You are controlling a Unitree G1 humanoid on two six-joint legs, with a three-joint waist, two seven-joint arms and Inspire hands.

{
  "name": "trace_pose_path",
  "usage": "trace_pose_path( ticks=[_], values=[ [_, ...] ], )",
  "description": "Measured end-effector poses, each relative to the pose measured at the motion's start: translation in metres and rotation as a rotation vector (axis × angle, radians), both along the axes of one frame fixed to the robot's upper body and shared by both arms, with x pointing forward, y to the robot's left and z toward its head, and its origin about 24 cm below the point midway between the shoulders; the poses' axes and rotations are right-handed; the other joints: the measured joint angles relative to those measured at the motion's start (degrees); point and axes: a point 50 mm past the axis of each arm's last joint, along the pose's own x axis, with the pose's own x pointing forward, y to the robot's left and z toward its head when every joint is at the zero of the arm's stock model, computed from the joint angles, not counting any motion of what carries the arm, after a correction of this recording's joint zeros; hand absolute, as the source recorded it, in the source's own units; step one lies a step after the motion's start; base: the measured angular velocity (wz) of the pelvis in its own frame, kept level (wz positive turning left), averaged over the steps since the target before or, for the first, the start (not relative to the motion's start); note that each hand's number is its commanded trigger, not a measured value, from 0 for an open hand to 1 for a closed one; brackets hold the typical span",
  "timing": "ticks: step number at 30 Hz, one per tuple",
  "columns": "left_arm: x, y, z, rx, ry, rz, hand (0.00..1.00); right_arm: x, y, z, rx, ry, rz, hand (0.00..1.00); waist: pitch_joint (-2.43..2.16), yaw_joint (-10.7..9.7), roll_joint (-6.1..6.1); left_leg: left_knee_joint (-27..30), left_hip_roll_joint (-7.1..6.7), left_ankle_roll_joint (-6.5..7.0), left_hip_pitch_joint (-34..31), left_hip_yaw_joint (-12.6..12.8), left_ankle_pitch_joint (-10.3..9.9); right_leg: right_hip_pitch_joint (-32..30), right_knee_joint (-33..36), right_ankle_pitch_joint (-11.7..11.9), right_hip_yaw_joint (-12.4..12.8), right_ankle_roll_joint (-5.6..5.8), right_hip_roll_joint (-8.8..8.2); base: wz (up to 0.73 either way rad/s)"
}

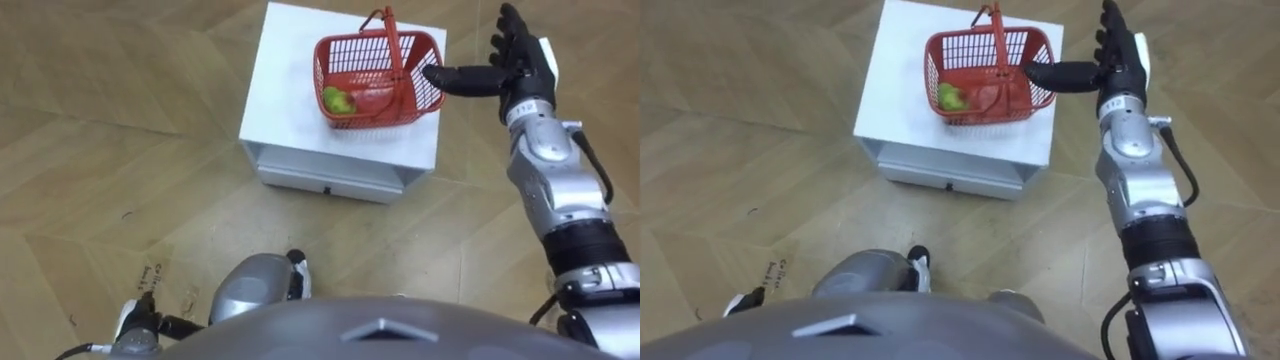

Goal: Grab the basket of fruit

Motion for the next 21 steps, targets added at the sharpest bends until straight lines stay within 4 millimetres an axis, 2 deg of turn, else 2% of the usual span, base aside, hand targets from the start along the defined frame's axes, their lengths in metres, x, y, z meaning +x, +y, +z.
trace_pose_path(
  ticks=[4, 7, 8, 9, 10, 12, 13, 15, 16, 18, 21],
  values=[
    [-0.001, 0.000, 0.000, 0.007, 0.003, -0.004, 0.00, -0.011, -0.002, -0.006, -0.004, 0.022, -0.017, 0.00, 0.02, -0.58, -0.30, -0.49, 0.03, -0.08, 0.68, 0.52, 0.05, 0.04, -0.04, 0.00, 0.97, 0.00, 0.00, -0.10],
    [-0.001, 0.003, 0.001, 0.025, -0.012, 0.029, 0.00, -0.031, -0.007, -0.022, -0.049, 0.089, -0.029, 0.00, 0.15, -1.53, -0.93, -1.14, -0.12, -0.09, 1.91, 0.60, 0.05, 1.68, -1.29, 0.16, 0.91, 0.10, 0.10, 0.01],
    [-0.002, 0.005, 0.002, 0.033, -0.012, 0.039, 0.00, -0.041, -0.008, -0.033, -0.068, 0.138, -0.034, 0.00, 0.09, -1.61, -1.04, -1.57, -0.19, -0.10, 2.88, 0.66, 0.04, 2.72, -2.00, 0.34, 1.01, 0.15, 0.13, -0.05],
    [-0.002, 0.004, 0.002, 0.039, -0.013, 0.042, 0.00, -0.053, -0.011, -0.044, -0.072, 0.189, -0.048, 0.00, 0.32, -1.62, -0.70, -1.72, -0.21, -0.14, 3.66, 0.76, -0.09, 3.42, -2.20, 0.40, 1.02, 0.17, 0.11, -0.03],
    [-0.001, 0.004, 0.002, 0.046, -0.012, 0.029, 0.00, -0.060, -0.012, -0.050, -0.077, 0.220, -0.054, 0.00, 0.33, -1.77, -0.55, -1.73, -0.23, -0.13, 3.95, 0.74, -0.17, 3.82, -2.39, 0.42, 0.91, 0.19, 0.12, 0.00],
    [0.008, 0.003, 0.004, 0.055, -0.047, 0.011, 0.00, -0.090, -0.019, -0.080, -0.099, 0.371, -0.086, 0.00, 0.17, -2.11, -0.58, -1.55, -0.17, -0.19, 3.80, 0.60, -0.20, 4.00, -2.85, 0.43, 0.79, 0.19, 0.28, 0.00],
    [0.009, 0.002, 0.004, 0.054, -0.054, 0.009, 0.00, -0.099, -0.021, -0.087, -0.102, 0.415, -0.095, 0.00, 0.17, -2.20, -0.45, -1.52, -0.16, -0.20, 3.79, 0.54, -0.19, 4.02, -2.83, 0.44, 0.80, 0.18, 0.31, 0.00],
    [0.009, -0.003, 0.002, 0.042, -0.055, 0.011, 0.00, -0.132, -0.030, -0.107, -0.131, 0.570, -0.101, 0.00, -0.08, -2.94, 0.72, -1.65, -0.20, -0.22, 3.78, 0.56, -0.24, 4.08, -2.74, 0.44, 0.93, 0.18, 0.29, 0.00],
    [0.009, -0.003, 0.002, 0.041, -0.053, 0.011, 0.00, -0.139, -0.031, -0.111, -0.138, 0.603, -0.098, 0.00, -0.11, -3.20, 0.97, -1.76, -0.19, -0.23, 3.85, 0.63, -0.24, 4.09, -2.70, 0.44, 0.92, 0.18, 0.29, -0.05],
    [0.008, -0.004, 0.002, 0.042, -0.053, 0.001, 0.00, -0.173, -0.036, -0.126, -0.179, 0.753, -0.077, 0.00, 0.09, -3.28, 1.17, -2.15, -0.13, -0.30, 4.80, 0.78, -0.28, 4.71, -2.67, 0.43, 1.12, 0.18, 0.28, -0.08],
    [0.009, -0.006, 0.001, 0.034, -0.047, -0.015, 0.00, -0.198, -0.035, -0.135, -0.190, 0.865, -0.040, 0.00, 0.12, -3.19, 1.28, -2.52, 0.04, -0.46, 5.39, 0.97, -0.29, 4.95, -2.78, 0.45, 1.86, 0.15, 0.43, -0.10]
  ],
)
